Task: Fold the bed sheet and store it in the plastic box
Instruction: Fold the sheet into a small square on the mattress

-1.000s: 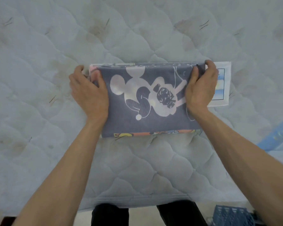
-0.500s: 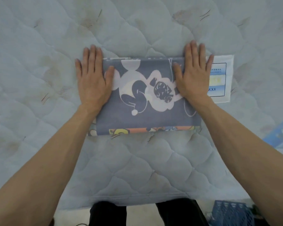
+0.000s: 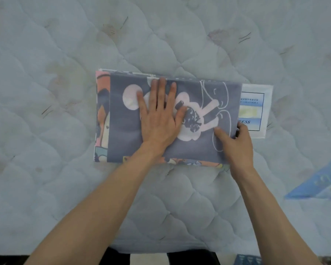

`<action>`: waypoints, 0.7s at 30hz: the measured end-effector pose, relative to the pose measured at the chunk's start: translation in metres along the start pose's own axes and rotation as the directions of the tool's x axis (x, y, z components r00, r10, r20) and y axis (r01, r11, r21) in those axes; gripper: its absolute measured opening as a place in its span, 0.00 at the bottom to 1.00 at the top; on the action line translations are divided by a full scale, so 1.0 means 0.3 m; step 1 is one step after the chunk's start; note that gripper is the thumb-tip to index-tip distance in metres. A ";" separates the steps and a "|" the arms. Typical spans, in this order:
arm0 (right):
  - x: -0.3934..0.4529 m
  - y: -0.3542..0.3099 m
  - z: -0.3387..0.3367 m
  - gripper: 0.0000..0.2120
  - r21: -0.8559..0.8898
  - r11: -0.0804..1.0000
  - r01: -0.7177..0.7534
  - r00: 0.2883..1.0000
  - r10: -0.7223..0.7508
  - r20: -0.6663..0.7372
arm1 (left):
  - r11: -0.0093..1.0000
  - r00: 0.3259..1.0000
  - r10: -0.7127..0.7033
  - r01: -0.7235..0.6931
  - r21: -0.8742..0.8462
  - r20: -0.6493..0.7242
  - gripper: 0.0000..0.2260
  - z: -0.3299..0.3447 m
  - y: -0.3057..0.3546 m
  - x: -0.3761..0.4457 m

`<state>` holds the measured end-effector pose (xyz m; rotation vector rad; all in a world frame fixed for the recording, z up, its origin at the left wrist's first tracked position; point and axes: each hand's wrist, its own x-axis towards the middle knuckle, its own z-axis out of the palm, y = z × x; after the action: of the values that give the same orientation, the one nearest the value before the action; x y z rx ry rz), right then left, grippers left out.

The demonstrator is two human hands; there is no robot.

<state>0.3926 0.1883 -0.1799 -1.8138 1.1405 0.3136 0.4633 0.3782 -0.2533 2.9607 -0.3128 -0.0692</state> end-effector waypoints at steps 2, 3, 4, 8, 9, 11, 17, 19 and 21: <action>0.002 -0.021 -0.015 0.24 0.095 0.992 -0.078 0.993 0.069 0.096 | 1.000 0.999 -0.007 0.007 -0.004 -0.034 0.29 0.025 -0.004 0.023; 0.001 -0.037 -0.026 0.23 0.130 0.987 -0.092 0.985 0.072 0.156 | 1.000 0.999 -0.003 0.002 -0.020 -0.046 0.29 0.030 -0.003 0.020; -0.007 -0.056 -0.039 0.22 0.171 0.981 -0.094 0.974 0.055 0.220 | 0.999 0.998 0.001 -0.004 -0.040 -0.057 0.29 0.030 0.001 0.016; -0.101 -0.147 -0.067 0.22 0.223 0.975 0.018 0.902 -0.112 0.417 | 0.997 1.000 -0.014 0.013 -0.075 -0.014 0.29 0.011 0.007 0.018; -0.134 -0.172 -0.052 0.23 0.192 0.978 0.077 0.886 -0.156 0.436 | 0.998 1.000 -0.001 0.002 -0.070 0.007 0.29 0.006 0.006 0.015; -0.193 -0.214 0.003 0.25 0.150 0.970 0.190 0.866 -0.238 0.440 | 0.997 0.998 0.029 -0.026 -0.077 0.048 0.28 -0.009 0.004 0.018; -0.265 -0.300 0.111 0.23 0.192 0.963 0.187 0.902 -0.246 0.354 | 0.957 0.959 0.278 -0.272 -0.100 0.053 0.27 -0.077 -0.208 -0.025; -0.278 -0.297 0.123 0.24 0.178 0.965 0.195 0.895 -0.249 0.369 | 0.955 0.952 0.296 -0.293 -0.049 0.073 0.28 -0.095 -0.282 -0.062; -0.291 -0.288 0.131 0.23 0.177 0.967 0.184 0.904 -0.237 0.356 | 0.958 0.957 0.284 -0.280 -0.066 0.062 0.26 -0.104 -0.258 -0.064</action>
<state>0.4254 0.2810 -0.0964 -1.6466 0.6748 0.4206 0.4624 0.4618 -0.2351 2.8284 -0.7273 -0.1446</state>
